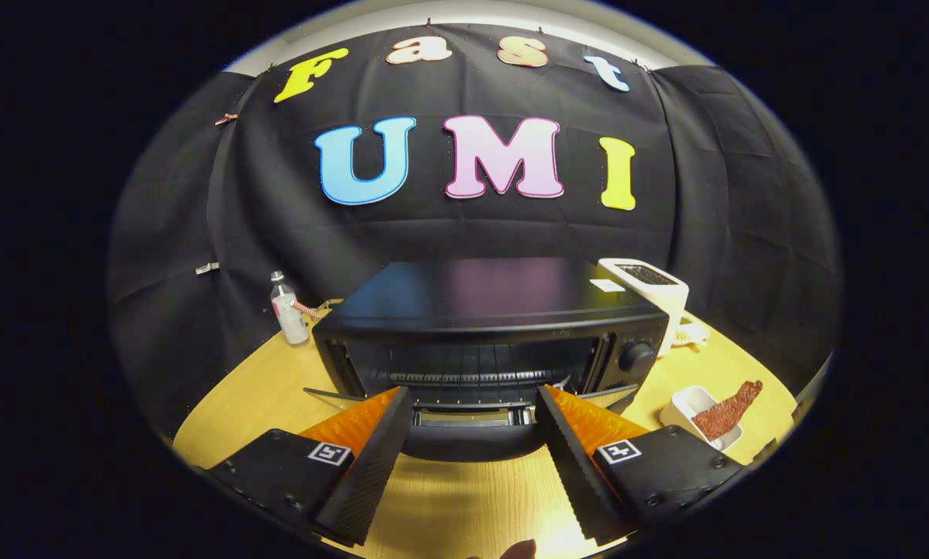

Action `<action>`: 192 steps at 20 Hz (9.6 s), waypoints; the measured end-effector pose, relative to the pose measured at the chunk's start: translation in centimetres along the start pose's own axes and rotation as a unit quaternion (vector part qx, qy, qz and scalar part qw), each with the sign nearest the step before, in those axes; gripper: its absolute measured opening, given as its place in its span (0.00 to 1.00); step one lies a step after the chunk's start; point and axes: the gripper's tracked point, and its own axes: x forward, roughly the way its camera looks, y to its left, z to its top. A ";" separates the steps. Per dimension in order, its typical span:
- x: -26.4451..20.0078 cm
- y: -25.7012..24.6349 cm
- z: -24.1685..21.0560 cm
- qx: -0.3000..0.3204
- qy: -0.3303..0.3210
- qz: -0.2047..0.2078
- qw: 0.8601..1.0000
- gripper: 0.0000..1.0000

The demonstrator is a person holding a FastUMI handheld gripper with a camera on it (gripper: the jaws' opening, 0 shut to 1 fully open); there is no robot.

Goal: Open the toaster oven, put the food inside, and close the toaster oven door.

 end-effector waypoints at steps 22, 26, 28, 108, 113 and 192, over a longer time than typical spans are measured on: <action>-4.1 -1.8 -12.9 -0.090 0.179 0.053 0.978 0.98; -5.3 -2.8 -11.7 -0.088 0.174 0.067 0.979 0.98; -5.9 -3.8 -9.6 -0.085 0.157 0.075 0.981 0.98; 8.6 0.3 -1.4 0.273 0.138 0.193 0.932 0.12; 10.4 -0.9 -1.8 0.238 0.136 0.152 0.950 0.18; -3.8 -1.8 -6.3 -0.049 0.170 0.013 0.984 1.00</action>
